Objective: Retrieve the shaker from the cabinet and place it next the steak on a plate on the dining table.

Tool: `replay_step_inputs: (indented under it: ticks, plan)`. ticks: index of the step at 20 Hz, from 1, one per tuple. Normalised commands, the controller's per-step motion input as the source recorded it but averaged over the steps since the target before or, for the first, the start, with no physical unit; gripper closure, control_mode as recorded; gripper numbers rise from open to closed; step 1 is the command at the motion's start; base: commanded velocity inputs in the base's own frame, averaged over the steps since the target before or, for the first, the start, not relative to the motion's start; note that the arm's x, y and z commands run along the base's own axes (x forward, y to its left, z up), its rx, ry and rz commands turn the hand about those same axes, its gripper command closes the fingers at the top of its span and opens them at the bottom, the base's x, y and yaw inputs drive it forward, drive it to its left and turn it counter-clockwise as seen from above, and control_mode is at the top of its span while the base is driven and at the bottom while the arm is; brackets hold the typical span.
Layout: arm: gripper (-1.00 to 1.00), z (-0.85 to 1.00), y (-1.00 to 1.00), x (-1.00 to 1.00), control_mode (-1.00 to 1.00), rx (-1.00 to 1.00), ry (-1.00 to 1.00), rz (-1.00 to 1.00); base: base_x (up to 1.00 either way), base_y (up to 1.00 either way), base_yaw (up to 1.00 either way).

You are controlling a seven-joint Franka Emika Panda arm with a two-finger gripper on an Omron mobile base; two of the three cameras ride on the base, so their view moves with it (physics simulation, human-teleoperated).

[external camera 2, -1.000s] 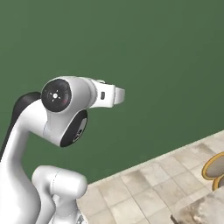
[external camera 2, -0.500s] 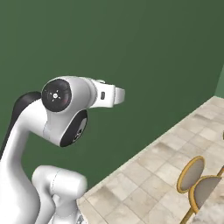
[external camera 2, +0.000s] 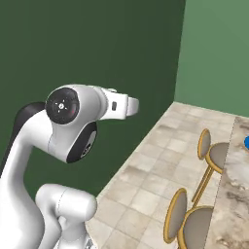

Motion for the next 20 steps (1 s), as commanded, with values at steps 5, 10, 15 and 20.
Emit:
replay_step_inputs:
  ticks: [5,10,15,20]
  plan:
    - [1.0,0.0,0.0,0.0,1.0,0.0,0.0,0.0,1.0,0.0,-0.55]
    - [1.0,0.0,0.0,0.0,1.0,0.0,0.0,0.0,1.0,0.0,-0.57]
    - [1.0,0.0,0.0,0.0,1.0,0.0,0.0,0.0,1.0,0.0,-0.6]
    - [1.0,0.0,0.0,0.0,1.0,0.0,0.0,0.0,0.91,0.0,-0.6]
